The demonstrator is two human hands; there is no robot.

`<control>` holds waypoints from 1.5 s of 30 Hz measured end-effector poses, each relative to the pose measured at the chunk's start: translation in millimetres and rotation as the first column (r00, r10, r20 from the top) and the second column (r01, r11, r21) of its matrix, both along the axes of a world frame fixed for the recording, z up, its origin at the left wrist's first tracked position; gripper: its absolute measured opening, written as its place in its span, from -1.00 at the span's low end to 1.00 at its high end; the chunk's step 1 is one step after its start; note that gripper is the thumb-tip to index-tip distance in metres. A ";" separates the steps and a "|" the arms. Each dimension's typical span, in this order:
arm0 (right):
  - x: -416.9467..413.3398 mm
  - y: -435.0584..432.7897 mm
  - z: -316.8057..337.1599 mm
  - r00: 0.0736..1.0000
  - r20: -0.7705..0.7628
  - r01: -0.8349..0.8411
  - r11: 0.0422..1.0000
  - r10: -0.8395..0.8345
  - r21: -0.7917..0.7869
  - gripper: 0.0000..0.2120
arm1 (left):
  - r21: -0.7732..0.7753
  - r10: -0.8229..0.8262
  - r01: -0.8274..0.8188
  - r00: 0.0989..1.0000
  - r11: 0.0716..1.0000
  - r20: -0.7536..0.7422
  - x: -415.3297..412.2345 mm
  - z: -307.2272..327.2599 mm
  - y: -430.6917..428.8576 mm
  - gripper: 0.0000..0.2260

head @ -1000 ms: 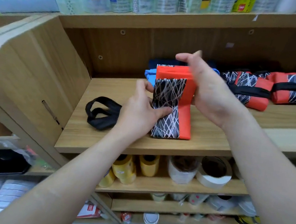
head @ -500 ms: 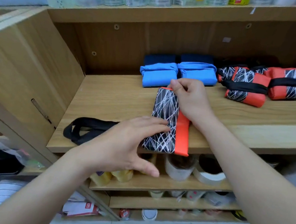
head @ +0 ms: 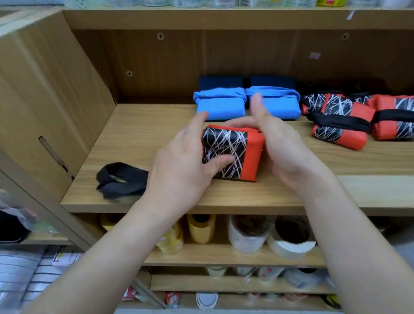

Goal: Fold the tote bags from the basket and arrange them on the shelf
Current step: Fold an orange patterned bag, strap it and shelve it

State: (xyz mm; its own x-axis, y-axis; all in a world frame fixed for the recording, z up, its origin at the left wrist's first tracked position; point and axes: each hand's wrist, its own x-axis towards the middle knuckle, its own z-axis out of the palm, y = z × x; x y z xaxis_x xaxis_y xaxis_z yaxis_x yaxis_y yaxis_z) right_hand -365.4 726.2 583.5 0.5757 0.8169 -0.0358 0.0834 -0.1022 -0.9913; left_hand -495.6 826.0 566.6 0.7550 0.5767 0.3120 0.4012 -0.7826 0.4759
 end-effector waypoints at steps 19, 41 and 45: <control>-8.0 -14.0 18.5 0.713 0.647 -0.084 0.948 0.272 -0.306 -0.74 | -0.072 -0.095 0.093 0.995 0.993 -0.025 -3.9 -4.7 -4.4 -0.67; 33.3 -47.6 15.7 0.638 0.728 -0.088 0.963 0.252 -0.256 -0.82 | -0.148 -0.093 0.128 0.970 0.981 0.224 -81.7 21.1 66.4 -0.86; 28.9 -43.5 21.0 0.645 0.718 -0.100 0.961 0.261 -0.260 -0.85 | 0.345 -0.417 0.334 0.885 0.877 0.205 -65.0 29.6 14.4 -0.86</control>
